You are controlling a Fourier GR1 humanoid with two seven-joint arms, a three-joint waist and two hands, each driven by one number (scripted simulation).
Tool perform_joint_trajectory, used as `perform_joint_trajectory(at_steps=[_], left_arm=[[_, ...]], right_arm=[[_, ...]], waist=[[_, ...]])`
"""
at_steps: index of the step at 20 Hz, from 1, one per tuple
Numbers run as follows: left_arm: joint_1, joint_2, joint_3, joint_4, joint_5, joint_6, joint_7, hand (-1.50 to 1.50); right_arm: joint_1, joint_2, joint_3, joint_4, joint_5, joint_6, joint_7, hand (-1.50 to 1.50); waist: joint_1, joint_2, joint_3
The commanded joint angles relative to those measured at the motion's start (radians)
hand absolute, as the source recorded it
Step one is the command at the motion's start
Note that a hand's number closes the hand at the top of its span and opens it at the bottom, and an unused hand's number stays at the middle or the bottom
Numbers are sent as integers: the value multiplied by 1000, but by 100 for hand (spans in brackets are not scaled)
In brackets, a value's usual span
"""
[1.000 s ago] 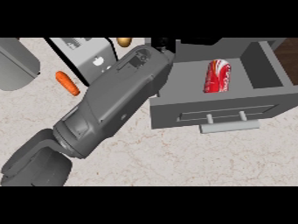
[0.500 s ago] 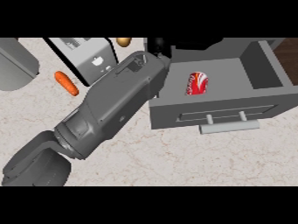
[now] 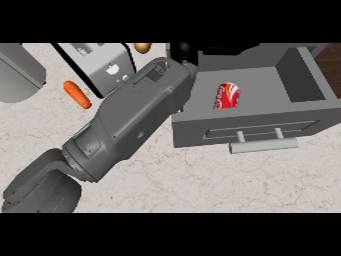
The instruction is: Pick up the can, place it into the drawer and close the drawer
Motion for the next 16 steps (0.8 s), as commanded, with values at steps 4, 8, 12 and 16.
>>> perform_joint_trajectory(at_steps=[4, 8, 12, 16], left_arm=[[-19, 0, -21, -23, 32, 16, -48, -150], [-21, 0, -25, -33, 44, 32, -82, -150], [-17, 0, -32, -35, 63, 33, -81, -150], [-30, 0, 4, -55, 70, 22, -46, -150]], right_arm=[[-110, -24, 67, -46, 217, 11, -82, -150], [-178, -42, 153, -56, 407, 8, -100, -150], [-226, -23, 278, -51, 599, -11, -119, -150], [-263, -8, 407, -4, 813, -53, -145, -150]], waist=[[29, -1, 0], [46, 1, 0], [57, -3, -1], [82, -11, -1]])
